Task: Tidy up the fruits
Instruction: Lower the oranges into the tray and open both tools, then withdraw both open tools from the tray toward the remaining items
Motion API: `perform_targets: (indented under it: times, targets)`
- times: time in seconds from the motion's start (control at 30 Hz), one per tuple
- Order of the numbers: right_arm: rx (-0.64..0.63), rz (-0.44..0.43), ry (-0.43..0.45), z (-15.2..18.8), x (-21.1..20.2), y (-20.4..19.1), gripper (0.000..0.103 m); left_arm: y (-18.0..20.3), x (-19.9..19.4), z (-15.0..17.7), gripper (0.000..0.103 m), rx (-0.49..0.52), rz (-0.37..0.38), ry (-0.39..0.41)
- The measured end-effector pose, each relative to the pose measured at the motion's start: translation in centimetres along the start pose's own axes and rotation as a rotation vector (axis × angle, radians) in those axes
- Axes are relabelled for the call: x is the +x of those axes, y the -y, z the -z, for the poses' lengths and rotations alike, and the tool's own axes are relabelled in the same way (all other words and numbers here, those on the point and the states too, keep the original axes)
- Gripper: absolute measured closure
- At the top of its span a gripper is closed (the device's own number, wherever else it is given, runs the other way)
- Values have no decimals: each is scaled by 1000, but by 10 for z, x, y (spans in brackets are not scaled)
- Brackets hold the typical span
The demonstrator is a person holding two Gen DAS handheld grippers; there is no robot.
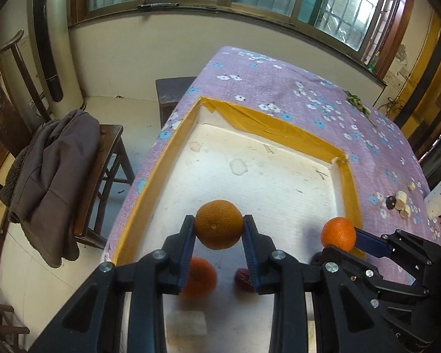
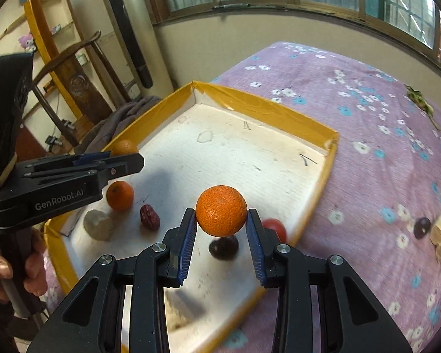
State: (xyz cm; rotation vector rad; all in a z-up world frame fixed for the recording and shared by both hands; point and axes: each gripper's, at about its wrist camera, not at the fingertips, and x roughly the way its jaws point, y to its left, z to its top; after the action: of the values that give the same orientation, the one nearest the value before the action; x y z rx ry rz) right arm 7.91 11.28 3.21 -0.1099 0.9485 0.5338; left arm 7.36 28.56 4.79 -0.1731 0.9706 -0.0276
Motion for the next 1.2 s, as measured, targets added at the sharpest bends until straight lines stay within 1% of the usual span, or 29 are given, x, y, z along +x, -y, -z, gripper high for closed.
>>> perform_targets:
  times: [0.13,0.37,0.47,0.53,0.7,0.8,0.87,1.0,1.07,1.1,1.13,1.2]
  targets:
    - [-11,1,-33,-5,17,-3,70,-3,13,-4,69,10,-4,-28]
    - [-27,15,-72,-5,34,-4,70,-1,30,-5,69,35,-13,-66]
    - [-45,27,-75,-6,37,-6,70,-2,34,-6,69,32,-7,-84]
    - [-54,32,-74,-6,38,-7,70,-2,37,-7,69,32,-21,-96]
    - [-60,38,-78,-5,39,-5,69,-3,36,-6,66,26,-12,-97]
    - [-44,41,-87,-5,37,-2,69,-7,35,-6,65,11,-4,-99]
    - [-25,36,-78,-4,33,2,69,-7,33,-5,64,4,-2,-97]
    - [-9,37,-65,-2,22,5,69,-7,25,-3,55,-8,2,-81]
    - [-8,38,-56,0,15,5,69,-6,19,0,41,-10,-13,-64]
    - [-10,43,-49,2,9,4,69,-5,16,1,26,-9,-38,-50]
    - [-16,54,-43,4,5,2,68,-5,12,3,22,-9,-59,-33]
    - [-33,77,-38,9,-2,0,68,-6,6,7,22,-15,-58,-19]
